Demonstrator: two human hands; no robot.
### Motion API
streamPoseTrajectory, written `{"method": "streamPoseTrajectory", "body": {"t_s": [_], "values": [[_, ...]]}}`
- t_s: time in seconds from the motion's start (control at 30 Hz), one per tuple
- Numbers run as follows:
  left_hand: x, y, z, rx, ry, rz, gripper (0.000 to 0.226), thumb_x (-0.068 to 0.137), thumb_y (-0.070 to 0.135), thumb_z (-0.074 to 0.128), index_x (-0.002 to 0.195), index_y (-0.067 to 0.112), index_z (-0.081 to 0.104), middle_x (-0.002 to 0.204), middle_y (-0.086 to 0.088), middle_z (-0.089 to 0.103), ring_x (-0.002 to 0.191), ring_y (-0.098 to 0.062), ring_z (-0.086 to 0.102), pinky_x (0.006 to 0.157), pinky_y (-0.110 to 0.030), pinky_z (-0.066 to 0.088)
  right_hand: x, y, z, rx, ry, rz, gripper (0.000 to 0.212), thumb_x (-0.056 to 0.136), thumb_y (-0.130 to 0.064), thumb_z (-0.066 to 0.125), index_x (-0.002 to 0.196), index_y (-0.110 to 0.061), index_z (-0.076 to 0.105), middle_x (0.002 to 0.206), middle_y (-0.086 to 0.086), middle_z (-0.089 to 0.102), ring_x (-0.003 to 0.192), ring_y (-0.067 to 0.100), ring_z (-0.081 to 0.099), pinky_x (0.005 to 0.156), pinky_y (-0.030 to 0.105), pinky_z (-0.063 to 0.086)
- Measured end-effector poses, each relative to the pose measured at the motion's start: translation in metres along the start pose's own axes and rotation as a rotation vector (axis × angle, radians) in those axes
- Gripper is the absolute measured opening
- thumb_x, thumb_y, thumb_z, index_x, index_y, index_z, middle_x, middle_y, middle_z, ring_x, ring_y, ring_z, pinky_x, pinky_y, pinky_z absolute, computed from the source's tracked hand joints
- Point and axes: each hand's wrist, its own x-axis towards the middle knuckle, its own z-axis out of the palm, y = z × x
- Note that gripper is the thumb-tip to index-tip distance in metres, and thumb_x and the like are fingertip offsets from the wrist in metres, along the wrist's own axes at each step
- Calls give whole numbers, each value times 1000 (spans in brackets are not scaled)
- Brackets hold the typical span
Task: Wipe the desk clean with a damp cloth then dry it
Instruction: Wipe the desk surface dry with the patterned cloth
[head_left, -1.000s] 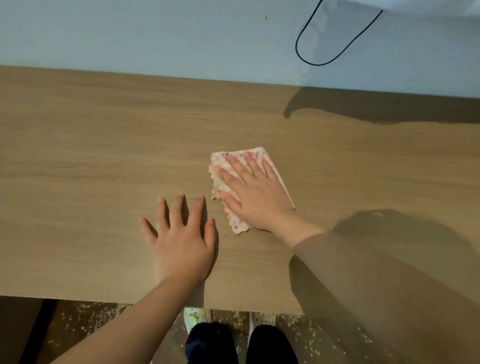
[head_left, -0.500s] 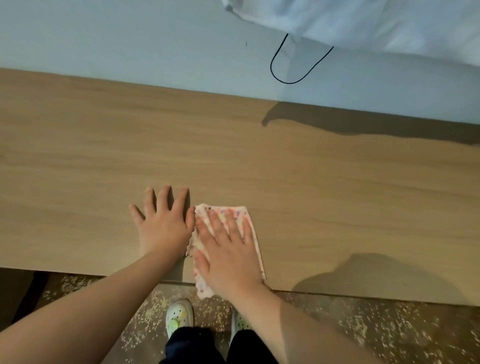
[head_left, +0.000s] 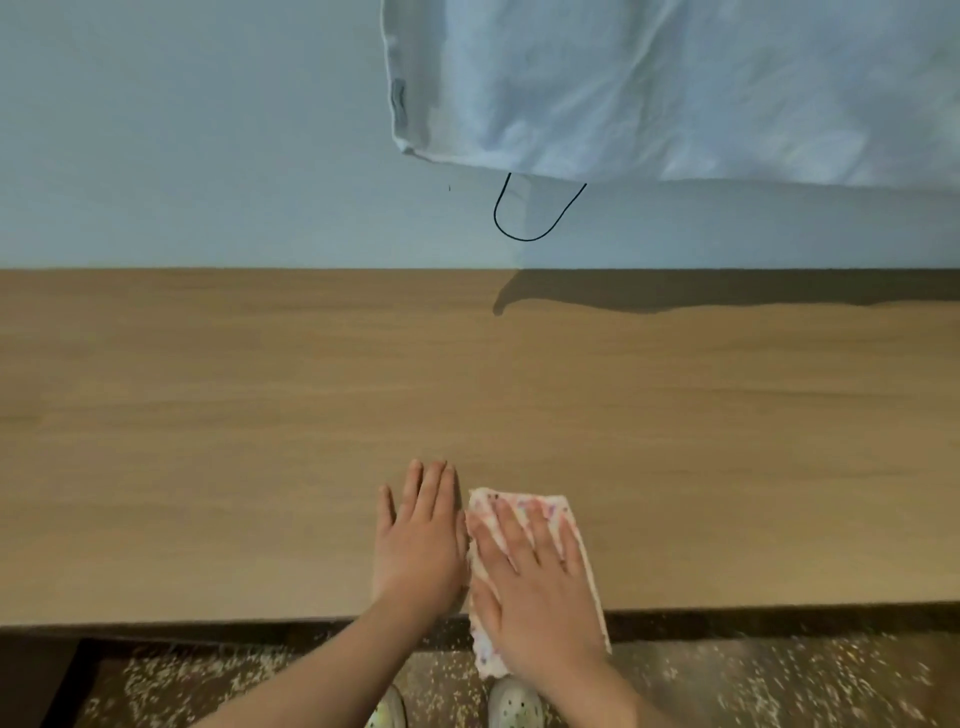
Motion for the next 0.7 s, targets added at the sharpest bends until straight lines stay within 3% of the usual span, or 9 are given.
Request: {"method": "streamPoseTrajectory", "body": {"t_s": [0.1, 0.17, 0.23, 0.3, 0.37, 0.43, 0.5, 0.6, 0.7], "values": [[-2, -2, 0, 3, -6, 45, 86, 62, 64, -38, 140, 34, -19, 149, 6, -24, 131, -17, -31, 110, -45, -14, -3, 46, -4, -55, 48, 77, 51, 98, -48, 11, 142, -31, 28, 148, -1, 32, 137, 27, 29, 108, 48, 18], [-4, -2, -2, -2, -18, 69, 71, 68, 68, -26, 134, 43, -22, 145, 6, -27, 132, -19, -31, 109, -45, -16, -11, 100, -7, -115, 122, 276, 50, 97, -47, 5, 145, -35, 6, 155, 0, 12, 141, 26, 10, 116, 47, 7], [-4, -2, -3, 2, -31, 60, 68, 69, 69, -24, 132, 44, -24, 144, 7, -28, 132, -19, -32, 108, -45, -17, -20, 132, -18, -11, 51, 538, 48, 96, -46, -2, 139, -38, -20, 155, -1, -14, 141, 22, -13, 116, 48, -2], [-6, 5, -2, -10, -28, 21, 66, 71, 69, -24, 132, 43, -25, 144, 6, -29, 132, -19, -32, 109, -47, -17, -21, 123, -18, 5, 21, 610, 51, 95, -48, -2, 136, -36, -29, 153, 1, -22, 139, 24, -21, 116, 49, -1], [-10, 16, 2, -22, -24, -46, 65, 69, 57, -26, 132, 38, -27, 142, 5, -31, 130, -18, -33, 110, -50, -14, -19, 79, -7, -17, 53, 367, 53, 97, -48, 2, 145, -35, -13, 156, 4, -6, 142, 29, -10, 115, 49, 6], [-12, 26, 5, -39, -10, -101, 67, 67, 49, -28, 132, 34, -28, 141, 6, -31, 129, -17, -33, 110, -51, -13, -16, 44, 2, 10, 26, 127, 51, 98, -49, 12, 144, -32, 27, 151, 3, 27, 139, 27, 16, 107, 48, 19], [-13, 28, 7, -54, 6, -113, 66, 69, 49, -27, 133, 33, -27, 144, 7, -28, 130, -16, -33, 110, -49, -14, -12, 45, 1, -56, 11, 27, 51, 98, -49, 15, 139, -30, 39, 146, 0, 38, 134, 23, 27, 103, 46, 21], [-15, 25, 6, -55, 17, -111, 68, 70, 56, -23, 134, 34, -26, 145, 7, -27, 131, -15, -32, 110, -48, -16, -13, 102, -6, -92, 48, 149, 53, 98, -49, 6, 143, -31, 27, 149, 1, 31, 136, 27, 30, 109, 45, 22], [-15, 26, 7, -36, 22, -103, 69, 72, 61, -21, 135, 34, -26, 144, 7, -28, 132, -17, -32, 110, -48, -15, -21, 161, -20, -76, 47, 461, 55, 89, -51, -16, 142, -36, -14, 156, 1, -5, 143, 26, -2, 116, 50, 6]]}}
